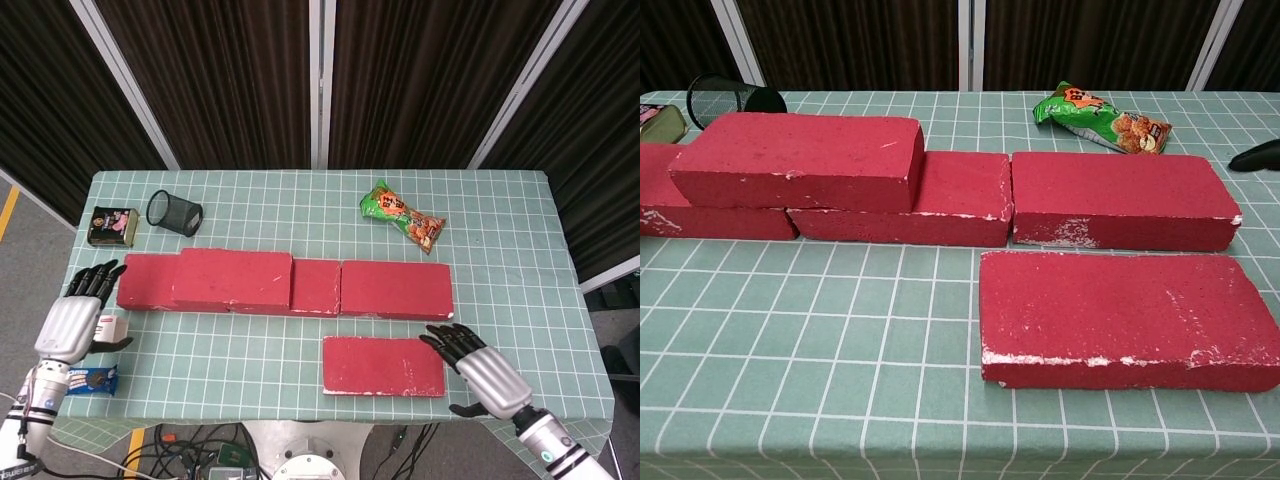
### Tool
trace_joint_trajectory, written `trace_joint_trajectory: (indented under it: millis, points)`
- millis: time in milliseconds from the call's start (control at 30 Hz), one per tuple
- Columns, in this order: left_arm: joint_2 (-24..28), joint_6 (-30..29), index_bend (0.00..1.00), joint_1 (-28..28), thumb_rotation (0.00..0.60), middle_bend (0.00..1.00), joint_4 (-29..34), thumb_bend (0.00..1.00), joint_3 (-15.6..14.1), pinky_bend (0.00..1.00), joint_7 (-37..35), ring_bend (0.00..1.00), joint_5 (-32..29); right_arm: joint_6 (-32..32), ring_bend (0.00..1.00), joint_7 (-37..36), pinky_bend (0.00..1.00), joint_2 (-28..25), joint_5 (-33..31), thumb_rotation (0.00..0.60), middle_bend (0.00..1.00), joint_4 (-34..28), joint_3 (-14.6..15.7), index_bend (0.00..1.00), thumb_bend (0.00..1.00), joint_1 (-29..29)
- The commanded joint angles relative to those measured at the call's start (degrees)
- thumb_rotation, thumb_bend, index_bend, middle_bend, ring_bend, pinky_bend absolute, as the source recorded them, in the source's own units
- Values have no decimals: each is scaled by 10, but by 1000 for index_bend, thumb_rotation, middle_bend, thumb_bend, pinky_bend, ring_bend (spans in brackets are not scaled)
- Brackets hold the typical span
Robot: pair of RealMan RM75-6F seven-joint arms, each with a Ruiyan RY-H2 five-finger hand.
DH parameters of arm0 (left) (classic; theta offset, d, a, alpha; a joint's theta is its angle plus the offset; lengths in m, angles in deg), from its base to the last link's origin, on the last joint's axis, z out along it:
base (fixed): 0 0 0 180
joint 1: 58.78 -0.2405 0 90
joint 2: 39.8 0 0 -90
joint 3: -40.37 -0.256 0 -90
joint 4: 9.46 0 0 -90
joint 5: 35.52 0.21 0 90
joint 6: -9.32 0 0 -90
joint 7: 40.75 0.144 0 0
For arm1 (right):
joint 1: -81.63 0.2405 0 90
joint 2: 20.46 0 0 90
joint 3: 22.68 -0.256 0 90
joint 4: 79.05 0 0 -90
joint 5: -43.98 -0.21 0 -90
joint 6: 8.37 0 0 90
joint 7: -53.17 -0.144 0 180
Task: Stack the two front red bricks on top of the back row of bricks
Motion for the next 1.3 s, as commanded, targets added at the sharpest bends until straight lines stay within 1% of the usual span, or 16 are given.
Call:
trace_joint_trajectory:
  millis: [33,167,333,567,667,1000,1167,1300]
  points:
    - [1,6,35,-5,600,0,-7,0,2,0,-5,0,5,50,0,50,0,39,-41,600,0,-17,-8,0,0,31]
    - [4,16,35,-11,600,0,-13,0,2,0,9,0,2,76,0,93,0,77,-87,600,0,-19,-20,0,0,48]
    - [8,15,35,-23,600,0,-15,0,6,0,0,0,7,96,0,137,0,115,-146,600,0,-10,-31,0,0,65]
    - [9,10,35,-37,600,0,-21,0,13,0,-29,0,22,117,0,148,0,143,-206,600,0,12,-39,0,0,89]
    - [11,12,35,-41,600,0,-24,0,16,0,-44,0,28,122,0,146,0,150,-220,600,0,20,-39,0,0,97]
    - [14,16,35,-51,600,0,-29,0,24,0,-63,0,42,142,0,133,0,166,-258,600,0,37,-40,0,0,124]
    - [25,43,35,-46,600,0,-27,0,28,0,-81,0,33,151,0,121,0,169,-268,600,0,42,-40,0,0,136]
    - [27,53,35,-45,600,0,-29,0,31,0,-86,0,31,149,0,110,0,173,-267,600,0,47,-38,0,0,140]
